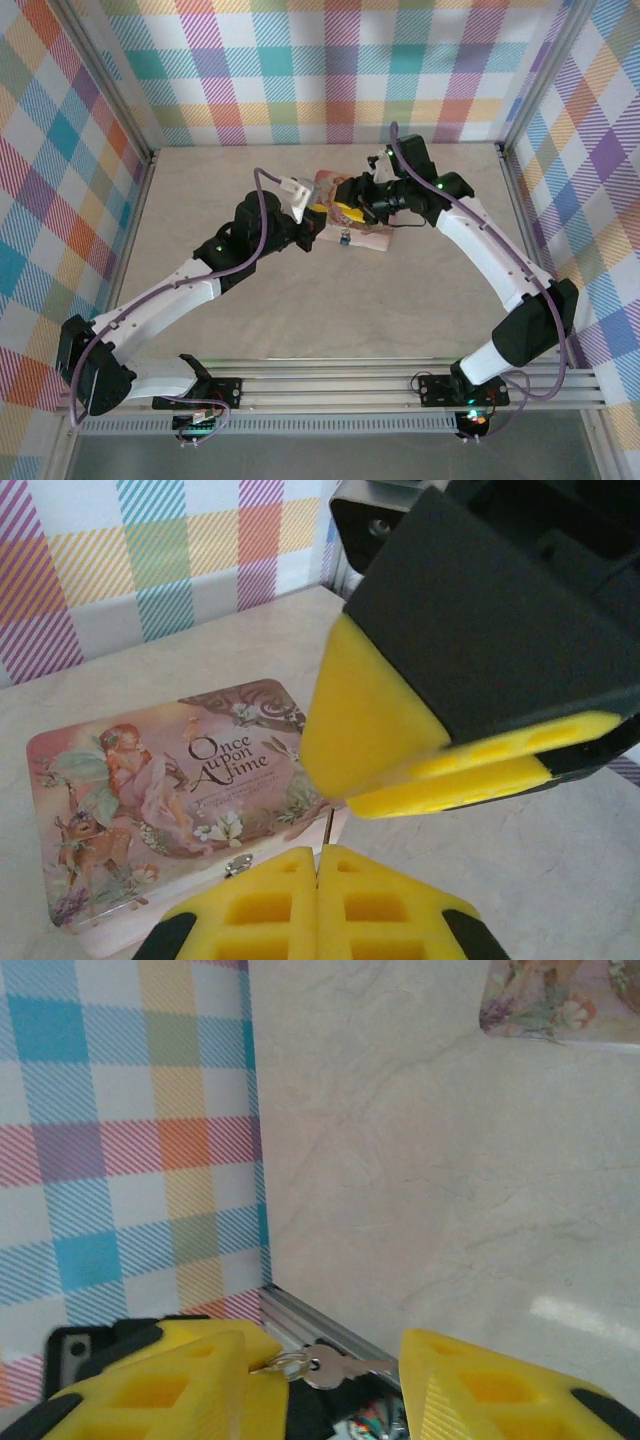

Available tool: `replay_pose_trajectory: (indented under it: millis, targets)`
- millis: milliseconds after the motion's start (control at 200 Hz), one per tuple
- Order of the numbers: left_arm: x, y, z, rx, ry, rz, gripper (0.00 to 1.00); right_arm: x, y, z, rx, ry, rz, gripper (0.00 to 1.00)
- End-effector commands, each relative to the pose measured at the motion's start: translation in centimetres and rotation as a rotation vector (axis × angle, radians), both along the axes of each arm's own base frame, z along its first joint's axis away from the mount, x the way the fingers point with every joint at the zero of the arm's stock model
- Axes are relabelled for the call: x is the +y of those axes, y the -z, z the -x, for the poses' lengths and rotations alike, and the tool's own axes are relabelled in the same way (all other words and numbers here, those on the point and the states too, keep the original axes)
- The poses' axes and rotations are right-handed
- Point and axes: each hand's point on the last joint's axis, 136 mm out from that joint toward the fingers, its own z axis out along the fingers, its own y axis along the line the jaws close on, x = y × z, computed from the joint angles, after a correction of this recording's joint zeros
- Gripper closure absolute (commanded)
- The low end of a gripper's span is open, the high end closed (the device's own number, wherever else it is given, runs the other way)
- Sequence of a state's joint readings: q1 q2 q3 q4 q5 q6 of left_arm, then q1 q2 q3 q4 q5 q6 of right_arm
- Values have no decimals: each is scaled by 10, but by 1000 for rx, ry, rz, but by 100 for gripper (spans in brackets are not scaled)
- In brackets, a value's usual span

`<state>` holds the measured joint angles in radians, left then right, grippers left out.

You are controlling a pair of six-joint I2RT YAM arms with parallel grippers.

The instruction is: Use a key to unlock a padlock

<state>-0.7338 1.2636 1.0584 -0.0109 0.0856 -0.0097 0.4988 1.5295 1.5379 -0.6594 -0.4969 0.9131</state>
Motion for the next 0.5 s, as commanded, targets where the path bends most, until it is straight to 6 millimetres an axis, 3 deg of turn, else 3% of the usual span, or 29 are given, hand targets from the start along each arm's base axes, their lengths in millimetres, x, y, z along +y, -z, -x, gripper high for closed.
replay_pose_trajectory:
  millis: [0,495]
  targets:
    - [-7,-22,-4,-71,-8,22,100,4,-8,-7,77,69,-45,55]
    - [-13,-22,-6,-107,-11,-28,100,13,0,-12,145,59,-54,57]
